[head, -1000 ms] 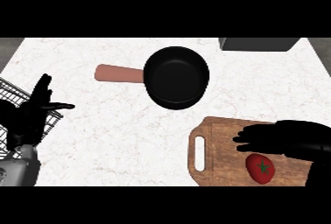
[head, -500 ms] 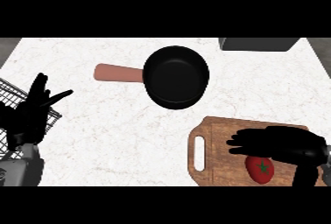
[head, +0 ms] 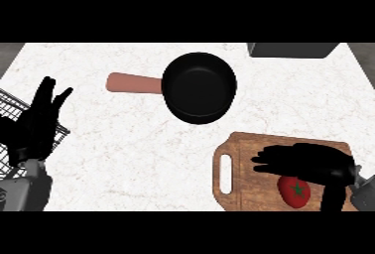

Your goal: Pick the tomato from the cutting board and place it in the pot

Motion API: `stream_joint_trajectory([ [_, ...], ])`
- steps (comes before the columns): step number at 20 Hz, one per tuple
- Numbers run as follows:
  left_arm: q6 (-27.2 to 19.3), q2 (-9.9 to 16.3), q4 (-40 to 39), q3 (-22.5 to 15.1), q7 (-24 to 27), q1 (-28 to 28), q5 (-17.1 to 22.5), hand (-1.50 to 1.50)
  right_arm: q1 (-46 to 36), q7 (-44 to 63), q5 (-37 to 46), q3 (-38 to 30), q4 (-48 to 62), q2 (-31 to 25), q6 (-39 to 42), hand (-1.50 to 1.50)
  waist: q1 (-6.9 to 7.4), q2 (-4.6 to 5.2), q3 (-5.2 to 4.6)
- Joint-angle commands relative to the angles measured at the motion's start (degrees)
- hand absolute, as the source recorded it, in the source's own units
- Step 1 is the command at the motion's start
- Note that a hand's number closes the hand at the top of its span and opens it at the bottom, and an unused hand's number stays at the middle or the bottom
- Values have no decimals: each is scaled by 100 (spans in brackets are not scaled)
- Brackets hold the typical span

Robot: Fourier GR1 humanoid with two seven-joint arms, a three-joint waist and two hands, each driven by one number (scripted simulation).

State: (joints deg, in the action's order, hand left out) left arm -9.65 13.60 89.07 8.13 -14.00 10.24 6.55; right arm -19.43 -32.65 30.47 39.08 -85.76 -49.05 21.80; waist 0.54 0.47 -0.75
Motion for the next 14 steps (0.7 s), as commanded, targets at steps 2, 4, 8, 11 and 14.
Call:
stream_joint_trajectory([
  [2, 98, -168, 86, -313, 355, 208, -186, 0, -35, -459, 368, -134, 462, 157, 27, -150, -38, -40, 76],
  [4, 119, -65, 636, -289, -85, 164, -59, 0, -7, -874, 928, 193, 432, 206, -408, 150, 2, -50, 80],
  [8, 313, 12, 212, -87, 131, 294, 15, 0, -2, -1302, 1248, -133, 791, 635, -578, 150, -43, -44, 76],
  [11, 392, -110, 499, -132, 477, -325, -48, 0, 150, -1521, 1497, -231, 1076, 772, -614, 150, -21, -46, 75],
  [14, 369, 48, 197, 74, 96, 217, 17, 0, 328, -1575, 1742, -398, 555, 615, -434, 150, -65, -51, 74],
])
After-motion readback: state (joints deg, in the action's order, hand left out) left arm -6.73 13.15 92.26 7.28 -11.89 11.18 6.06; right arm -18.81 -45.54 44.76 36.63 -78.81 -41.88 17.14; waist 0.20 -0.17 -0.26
